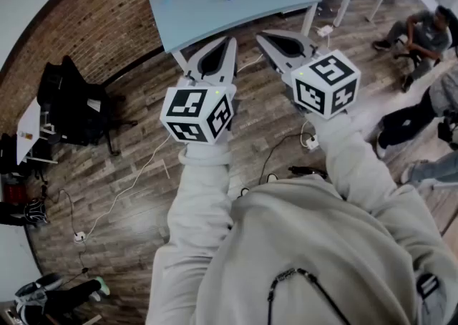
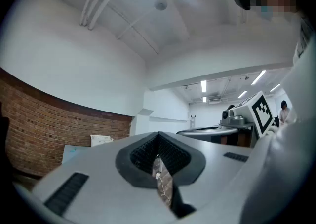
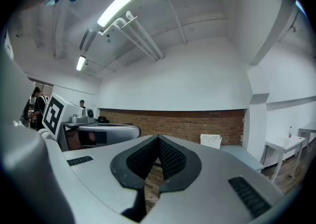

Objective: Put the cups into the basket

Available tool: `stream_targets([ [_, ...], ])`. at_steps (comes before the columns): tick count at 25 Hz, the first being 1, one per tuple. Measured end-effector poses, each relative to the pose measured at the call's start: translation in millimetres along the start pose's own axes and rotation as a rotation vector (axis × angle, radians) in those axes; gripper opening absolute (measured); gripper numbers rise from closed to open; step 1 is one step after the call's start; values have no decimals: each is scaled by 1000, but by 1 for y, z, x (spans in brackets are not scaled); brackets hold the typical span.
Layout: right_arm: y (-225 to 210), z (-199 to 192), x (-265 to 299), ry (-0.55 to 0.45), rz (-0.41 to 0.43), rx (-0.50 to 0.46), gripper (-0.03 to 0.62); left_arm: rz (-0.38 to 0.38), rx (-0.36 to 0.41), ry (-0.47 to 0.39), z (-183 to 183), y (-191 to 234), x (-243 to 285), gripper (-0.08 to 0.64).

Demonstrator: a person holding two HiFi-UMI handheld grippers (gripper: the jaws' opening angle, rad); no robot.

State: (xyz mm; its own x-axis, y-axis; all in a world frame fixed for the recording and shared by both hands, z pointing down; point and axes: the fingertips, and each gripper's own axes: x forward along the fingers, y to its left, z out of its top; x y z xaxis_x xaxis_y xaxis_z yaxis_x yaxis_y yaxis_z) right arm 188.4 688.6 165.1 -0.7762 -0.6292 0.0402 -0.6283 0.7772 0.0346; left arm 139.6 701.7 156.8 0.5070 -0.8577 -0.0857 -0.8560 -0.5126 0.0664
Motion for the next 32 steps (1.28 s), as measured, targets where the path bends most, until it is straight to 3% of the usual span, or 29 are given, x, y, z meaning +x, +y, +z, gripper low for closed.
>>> stream_targets([
  [18,-20,-11,-1,9,34,62,0,30,-11,8,-9,1,7,-5],
  [32,-94,-43,13,51,53,109,2,61,-23,54,-35,29,64,-5],
])
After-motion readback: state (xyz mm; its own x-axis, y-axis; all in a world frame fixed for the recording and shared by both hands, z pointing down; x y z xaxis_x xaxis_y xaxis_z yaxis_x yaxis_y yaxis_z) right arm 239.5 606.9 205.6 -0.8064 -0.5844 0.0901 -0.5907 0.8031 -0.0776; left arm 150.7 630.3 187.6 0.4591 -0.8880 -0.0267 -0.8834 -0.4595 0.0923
